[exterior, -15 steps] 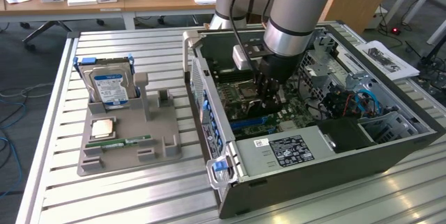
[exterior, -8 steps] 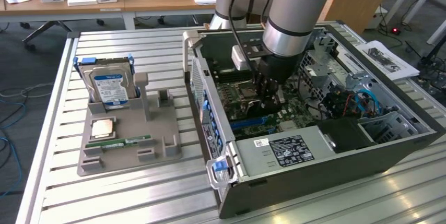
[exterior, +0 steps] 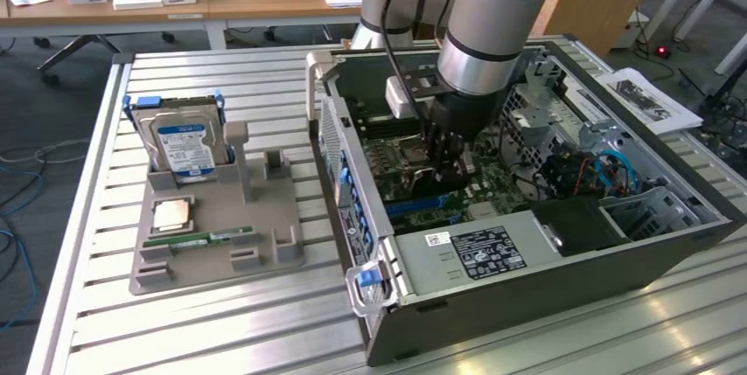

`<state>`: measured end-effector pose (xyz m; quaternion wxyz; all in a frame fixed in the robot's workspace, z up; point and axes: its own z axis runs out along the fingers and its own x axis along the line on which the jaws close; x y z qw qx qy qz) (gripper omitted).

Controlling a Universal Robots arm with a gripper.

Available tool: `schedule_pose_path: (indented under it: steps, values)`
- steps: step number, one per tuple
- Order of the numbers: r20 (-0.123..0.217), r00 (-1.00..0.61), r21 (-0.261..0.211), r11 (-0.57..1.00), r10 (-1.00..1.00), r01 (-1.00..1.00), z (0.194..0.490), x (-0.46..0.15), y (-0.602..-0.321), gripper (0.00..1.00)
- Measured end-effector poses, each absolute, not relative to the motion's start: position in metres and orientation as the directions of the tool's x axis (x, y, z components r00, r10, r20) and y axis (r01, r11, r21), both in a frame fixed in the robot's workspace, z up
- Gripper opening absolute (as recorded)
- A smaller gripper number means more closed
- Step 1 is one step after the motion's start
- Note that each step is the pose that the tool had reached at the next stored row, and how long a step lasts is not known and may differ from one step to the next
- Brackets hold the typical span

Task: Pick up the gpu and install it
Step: 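Insert the gpu into the slot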

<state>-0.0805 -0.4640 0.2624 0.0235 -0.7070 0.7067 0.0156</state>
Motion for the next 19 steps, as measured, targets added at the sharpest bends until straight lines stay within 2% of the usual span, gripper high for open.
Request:
schedule_pose_path:
  steps: [19]
  values:
    - [-0.054,0.001,-0.011,0.000,-0.999,-1.000,0.2576,-0.0846,-0.4617,0.27]
